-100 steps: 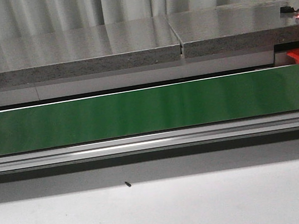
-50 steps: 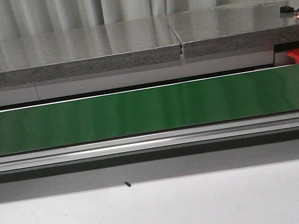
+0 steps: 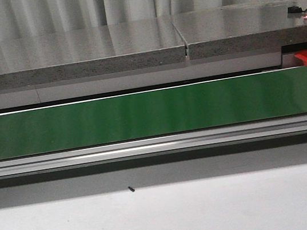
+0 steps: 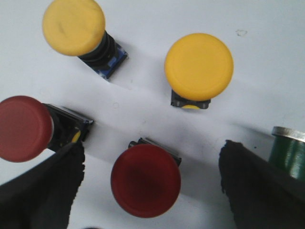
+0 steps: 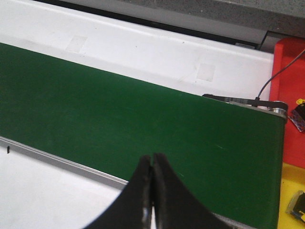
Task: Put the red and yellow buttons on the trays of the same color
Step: 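Grasp a red push button with the left gripper and lift it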
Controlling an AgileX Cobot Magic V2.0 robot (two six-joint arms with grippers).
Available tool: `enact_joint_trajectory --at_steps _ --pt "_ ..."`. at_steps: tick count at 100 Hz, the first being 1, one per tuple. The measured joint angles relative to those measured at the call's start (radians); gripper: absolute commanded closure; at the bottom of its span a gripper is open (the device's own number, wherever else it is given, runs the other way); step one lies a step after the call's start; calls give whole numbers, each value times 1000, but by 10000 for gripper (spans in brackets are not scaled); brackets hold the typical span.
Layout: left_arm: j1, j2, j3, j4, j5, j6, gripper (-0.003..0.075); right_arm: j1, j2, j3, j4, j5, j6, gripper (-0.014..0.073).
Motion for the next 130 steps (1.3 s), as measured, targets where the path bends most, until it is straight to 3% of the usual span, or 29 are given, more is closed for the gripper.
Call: enact_joint_trajectory --at_steps 66,76,107,115,130 --pt "0 66 -2 0 21 0 187 0 0 0 0 0 0 662" --pt "0 66 -2 2 23 0 256 0 0 0 0 0 0 662" --pt "0 67 -2 21 23 0 621 0 0 0 0 0 0 662" --pt "0 60 -2 23 32 0 659 0 0 0 0 0 0 662" --pt "0 6 -2 23 65 0 661 0 0 0 0 0 0 662"
